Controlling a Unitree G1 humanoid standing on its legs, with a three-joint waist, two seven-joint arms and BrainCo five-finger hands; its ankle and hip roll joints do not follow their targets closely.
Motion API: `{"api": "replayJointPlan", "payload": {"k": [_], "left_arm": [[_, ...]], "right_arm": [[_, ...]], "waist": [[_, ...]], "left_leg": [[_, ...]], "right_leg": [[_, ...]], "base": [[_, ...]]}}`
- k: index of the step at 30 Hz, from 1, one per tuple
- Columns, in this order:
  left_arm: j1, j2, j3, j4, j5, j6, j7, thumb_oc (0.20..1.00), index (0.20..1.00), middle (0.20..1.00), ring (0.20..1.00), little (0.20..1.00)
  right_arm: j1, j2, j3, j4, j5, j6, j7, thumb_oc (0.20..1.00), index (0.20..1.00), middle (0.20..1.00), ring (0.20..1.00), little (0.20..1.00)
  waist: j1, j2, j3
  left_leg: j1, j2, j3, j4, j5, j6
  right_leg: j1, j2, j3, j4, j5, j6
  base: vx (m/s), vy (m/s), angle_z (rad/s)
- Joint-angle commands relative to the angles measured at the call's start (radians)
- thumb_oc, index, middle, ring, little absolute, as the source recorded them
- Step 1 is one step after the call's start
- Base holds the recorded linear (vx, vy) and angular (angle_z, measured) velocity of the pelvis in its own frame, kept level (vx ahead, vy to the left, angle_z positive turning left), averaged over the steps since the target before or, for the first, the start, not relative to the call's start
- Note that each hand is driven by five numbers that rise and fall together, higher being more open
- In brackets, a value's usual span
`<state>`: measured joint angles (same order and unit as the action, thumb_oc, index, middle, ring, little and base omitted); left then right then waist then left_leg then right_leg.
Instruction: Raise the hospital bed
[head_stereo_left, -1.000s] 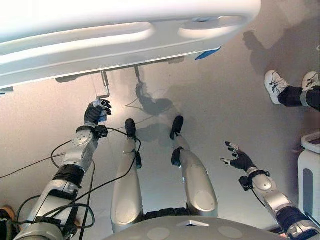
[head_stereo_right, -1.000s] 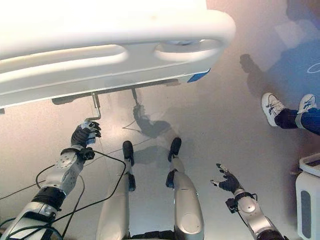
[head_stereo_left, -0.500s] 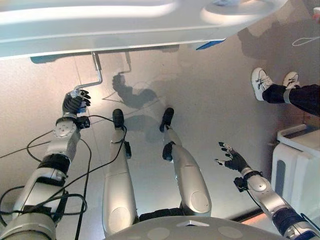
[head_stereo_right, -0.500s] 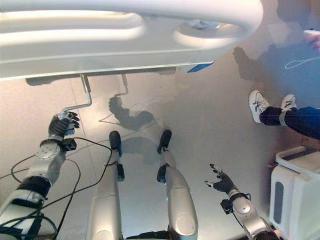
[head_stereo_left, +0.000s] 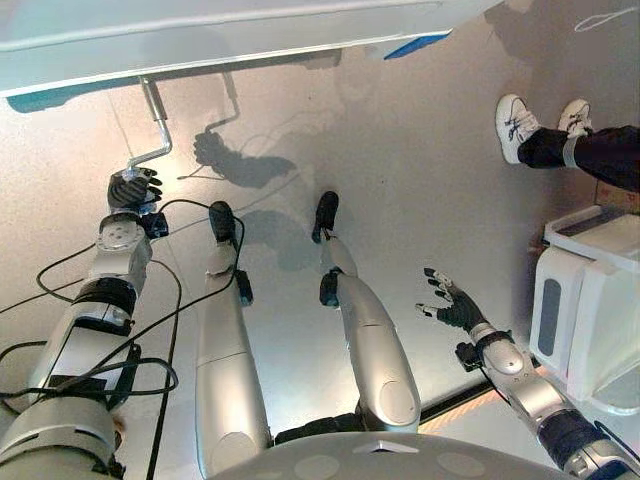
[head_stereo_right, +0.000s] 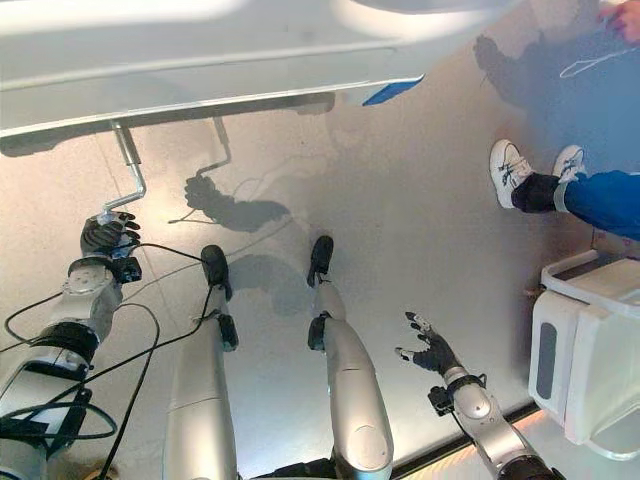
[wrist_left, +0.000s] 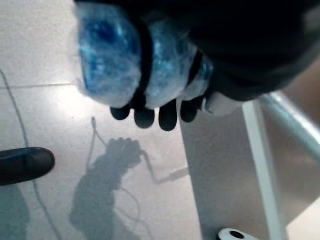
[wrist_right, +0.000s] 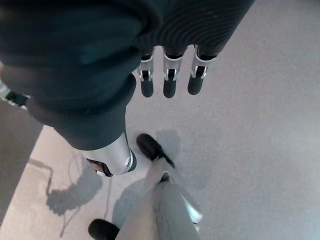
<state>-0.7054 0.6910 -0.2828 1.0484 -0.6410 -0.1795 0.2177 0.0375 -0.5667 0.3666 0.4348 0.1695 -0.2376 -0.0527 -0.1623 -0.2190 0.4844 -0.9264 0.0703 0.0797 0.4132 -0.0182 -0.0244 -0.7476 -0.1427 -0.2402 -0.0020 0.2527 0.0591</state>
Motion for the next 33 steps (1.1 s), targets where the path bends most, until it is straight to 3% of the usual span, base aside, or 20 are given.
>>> {"api": "replayJointPlan", "payload": {"k": [1, 17, 33], "left_arm": [[-0.020, 0.006, 0.025, 0.014, 0.036, -0.011, 0.012, 0.200, 0.200, 0.200, 0.200, 0.200], [-0.191, -0.027, -0.041, 0.076, 0.081, -0.003, 0.036, 0.200, 0.200, 0.200, 0.200, 0.200], [-0.200, -0.082, -0.057, 0.025, 0.047, -0.024, 0.037, 0.200, 0.200, 0.200, 0.200, 0.200]], "right_arm": [[0.030, -0.078, -0.001, -0.041, 0.028, -0.029, -0.010, 1.000, 1.000, 1.000, 1.000, 1.000], [0.010, -0.094, 0.016, -0.049, 0.037, -0.040, -0.022, 1.000, 1.000, 1.000, 1.000, 1.000], [-0.002, -0.103, 0.012, -0.033, 0.035, -0.039, -0.028, 1.000, 1.000, 1.000, 1.000, 1.000]], "waist": [[0.033, -0.021, 0.035], [-0.024, -0.005, 0.035], [-0.057, 0.005, 0.021]], "left_leg": [[0.108, -0.081, 0.038, -0.232, 0.075, 0.022], [0.068, -0.060, 0.058, -0.245, 0.098, 0.013], [0.080, -0.048, 0.082, -0.255, 0.098, 0.008]], "right_leg": [[0.011, -0.010, -0.012, 0.113, -0.082, 0.060], [-0.082, 0.004, 0.023, 0.147, -0.084, 0.047], [-0.112, 0.028, 0.053, 0.165, -0.091, 0.033]], "base": [[-0.01, -0.040, -0.10], [0.00, -0.050, -0.05], [0.01, -0.046, -0.09]]}}
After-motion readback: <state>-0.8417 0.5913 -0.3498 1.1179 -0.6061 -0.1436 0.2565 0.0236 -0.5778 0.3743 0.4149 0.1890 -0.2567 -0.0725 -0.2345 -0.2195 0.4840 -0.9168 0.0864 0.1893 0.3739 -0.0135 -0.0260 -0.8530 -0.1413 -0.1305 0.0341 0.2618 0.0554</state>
